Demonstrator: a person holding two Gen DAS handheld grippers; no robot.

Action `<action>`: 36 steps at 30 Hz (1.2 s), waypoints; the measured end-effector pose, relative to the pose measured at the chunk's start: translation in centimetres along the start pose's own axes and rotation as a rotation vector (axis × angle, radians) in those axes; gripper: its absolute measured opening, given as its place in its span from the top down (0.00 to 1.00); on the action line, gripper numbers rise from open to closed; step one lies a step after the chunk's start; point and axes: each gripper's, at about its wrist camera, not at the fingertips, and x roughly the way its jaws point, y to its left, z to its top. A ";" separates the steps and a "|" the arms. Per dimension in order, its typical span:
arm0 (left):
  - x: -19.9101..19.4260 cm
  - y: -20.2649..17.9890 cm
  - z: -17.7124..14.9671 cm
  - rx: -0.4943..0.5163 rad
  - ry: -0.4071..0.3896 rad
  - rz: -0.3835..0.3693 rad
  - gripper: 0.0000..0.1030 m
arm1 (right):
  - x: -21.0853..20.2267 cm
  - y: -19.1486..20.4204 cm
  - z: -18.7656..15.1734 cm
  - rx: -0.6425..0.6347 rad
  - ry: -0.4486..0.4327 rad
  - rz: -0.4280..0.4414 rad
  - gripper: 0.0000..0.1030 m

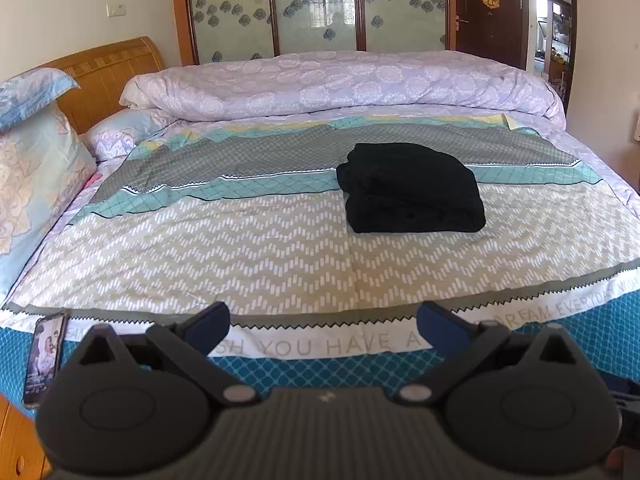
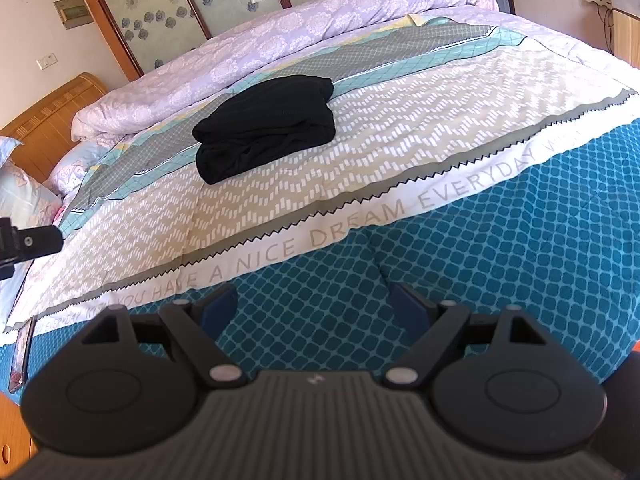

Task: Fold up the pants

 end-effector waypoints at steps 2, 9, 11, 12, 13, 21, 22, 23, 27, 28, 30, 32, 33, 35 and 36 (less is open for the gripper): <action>-0.4 0.0 0.0 0.000 -0.023 0.019 0.00 | 0.0 0.0 0.0 -0.002 0.001 0.001 0.16; -0.6 0.1 0.1 -0.002 -0.044 0.047 0.00 | -0.1 -0.2 0.0 0.008 -0.001 0.001 0.16; -0.5 0.2 0.0 -0.003 -0.040 0.052 0.00 | 0.0 -0.2 0.0 0.009 0.001 0.001 0.16; -0.5 0.2 0.0 -0.003 -0.038 0.053 0.00 | 0.0 -0.3 0.0 0.010 0.002 0.002 0.16; -0.4 0.2 -0.1 -0.005 -0.035 0.053 0.00 | 0.0 -0.3 0.0 0.011 0.002 0.003 0.16; 0.0 0.0 -0.4 0.007 -0.007 0.057 0.00 | 0.1 -0.3 -0.1 0.010 0.010 0.003 0.16; 0.1 -0.1 -0.5 0.013 -0.002 0.060 0.00 | 0.1 -0.2 -0.1 0.009 0.010 0.003 0.16; 0.3 -0.2 -0.6 0.017 0.005 0.060 0.00 | 0.1 -0.2 -0.1 0.008 0.009 0.003 0.16; 0.9 -0.3 -0.8 0.023 0.049 0.048 0.00 | 0.0 -0.1 0.0 0.006 0.000 0.003 0.16; 1.0 -0.3 -0.9 0.025 0.058 0.049 0.00 | 0.0 -0.1 0.0 0.006 -0.002 0.002 0.16; 1.2 -0.4 -1.1 0.029 0.073 0.046 0.00 | -0.1 -0.2 0.0 0.006 -0.006 0.000 0.16; 1.4 -0.4 -1.3 0.030 0.085 0.044 0.00 | -0.1 -0.2 0.0 0.007 -0.007 -0.001 0.16; 1.5 -0.5 -1.3 0.033 0.090 0.047 0.00 | -0.1 -0.2 0.0 0.007 -0.009 -0.001 0.16; 1.6 -0.6 -1.5 0.039 0.099 0.054 0.00 | -0.2 -0.2 0.0 0.005 -0.013 -0.001 0.16; 1.8 -0.6 -1.6 0.041 0.104 0.054 0.00 | -0.2 -0.1 0.0 0.003 -0.015 -0.001 0.16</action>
